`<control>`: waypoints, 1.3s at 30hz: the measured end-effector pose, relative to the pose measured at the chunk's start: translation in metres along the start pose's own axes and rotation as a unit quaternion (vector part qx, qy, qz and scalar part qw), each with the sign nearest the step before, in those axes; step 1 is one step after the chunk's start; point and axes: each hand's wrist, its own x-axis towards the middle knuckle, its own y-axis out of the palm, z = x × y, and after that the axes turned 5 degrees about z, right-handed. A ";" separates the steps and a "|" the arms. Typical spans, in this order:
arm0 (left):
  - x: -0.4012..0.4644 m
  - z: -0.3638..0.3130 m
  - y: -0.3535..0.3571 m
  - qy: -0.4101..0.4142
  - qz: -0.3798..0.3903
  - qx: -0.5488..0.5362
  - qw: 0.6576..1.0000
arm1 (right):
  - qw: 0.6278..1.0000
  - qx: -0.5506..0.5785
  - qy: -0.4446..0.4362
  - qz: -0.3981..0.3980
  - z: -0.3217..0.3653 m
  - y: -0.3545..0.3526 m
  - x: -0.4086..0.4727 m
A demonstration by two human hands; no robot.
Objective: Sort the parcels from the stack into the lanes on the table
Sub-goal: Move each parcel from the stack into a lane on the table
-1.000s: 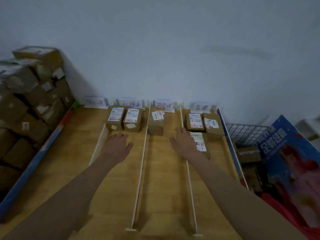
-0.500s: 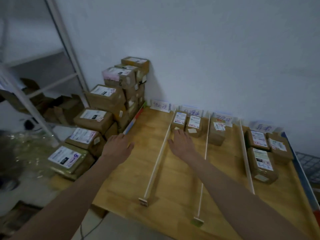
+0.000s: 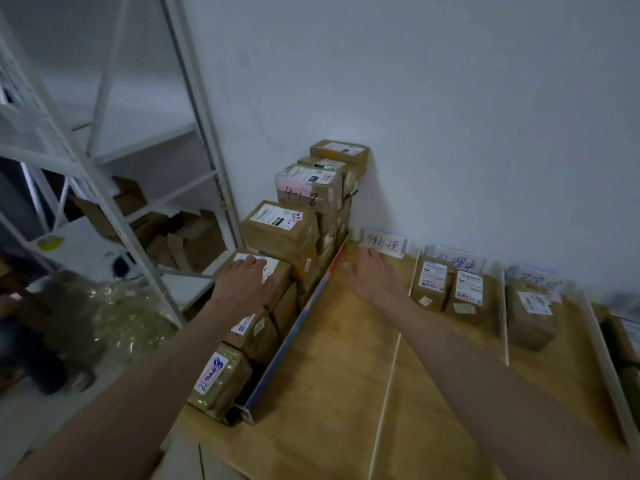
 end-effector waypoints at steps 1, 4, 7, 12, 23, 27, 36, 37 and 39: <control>0.012 0.005 -0.005 0.004 -0.006 0.000 1.000 | 1.000 0.004 0.000 -0.003 0.004 -0.002 0.012; 0.044 0.016 -0.017 0.022 -0.031 0.007 0.999 | 1.000 0.015 0.004 -0.002 0.015 -0.006 0.047; 0.077 0.028 -0.025 0.035 -0.037 0.020 0.999 | 1.000 0.019 0.016 -0.004 0.025 -0.008 0.076; 0.135 0.044 -0.045 0.047 -0.013 0.040 0.998 | 0.999 0.017 0.031 -0.021 0.046 -0.017 0.117; 0.257 0.056 -0.080 0.078 -0.033 -0.058 0.995 | 0.987 0.107 0.106 -0.048 0.070 -0.034 0.202; 0.291 0.054 -0.075 0.058 -0.001 -0.132 0.990 | 0.971 0.178 0.160 -0.026 0.072 -0.031 0.231; 0.327 0.035 -0.051 0.026 0.076 -0.302 0.950 | 0.926 0.305 0.222 -0.010 0.074 -0.012 0.261; 0.326 0.034 -0.051 0.026 0.077 -0.313 0.946 | 0.924 0.310 0.224 -0.017 0.074 -0.013 0.260; 0.324 0.033 -0.053 0.024 0.075 -0.332 0.940 | 0.918 0.324 0.225 -0.030 0.076 -0.016 0.257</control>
